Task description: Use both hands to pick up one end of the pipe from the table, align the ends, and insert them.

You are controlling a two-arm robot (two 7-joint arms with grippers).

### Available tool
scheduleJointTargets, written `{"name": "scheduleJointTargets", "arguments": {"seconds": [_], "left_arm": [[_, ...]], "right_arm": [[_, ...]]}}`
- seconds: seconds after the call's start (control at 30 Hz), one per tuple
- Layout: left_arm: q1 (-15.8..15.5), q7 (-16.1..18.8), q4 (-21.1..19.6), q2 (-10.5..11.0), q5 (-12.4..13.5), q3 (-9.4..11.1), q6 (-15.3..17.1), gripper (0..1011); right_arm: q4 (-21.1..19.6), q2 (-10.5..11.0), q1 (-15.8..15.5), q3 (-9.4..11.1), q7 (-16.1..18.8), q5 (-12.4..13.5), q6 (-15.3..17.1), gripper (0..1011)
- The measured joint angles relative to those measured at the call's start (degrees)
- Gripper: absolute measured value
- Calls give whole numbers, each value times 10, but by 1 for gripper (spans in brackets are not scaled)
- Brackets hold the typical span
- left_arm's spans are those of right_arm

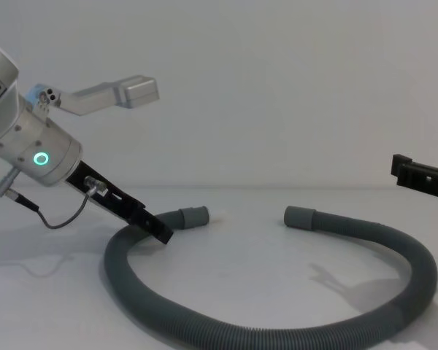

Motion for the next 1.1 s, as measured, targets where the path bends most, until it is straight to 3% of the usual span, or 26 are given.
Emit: {"name": "scheduleJointTargets", "arguments": {"seconds": [0.37,0.73,1.1], "left_arm": [[2,3,4,-3,-1,-3,-2,731],[3,4,5,-3,-2,-4,-2,328],[3,4,6,-4,-2,-5,-3,290]], "right_arm": [[0,0,0,0,0,0,0,1003],[0,0,0,0,0,0,0,1003],[0,0,0,0,0,0,0,1003]]}}
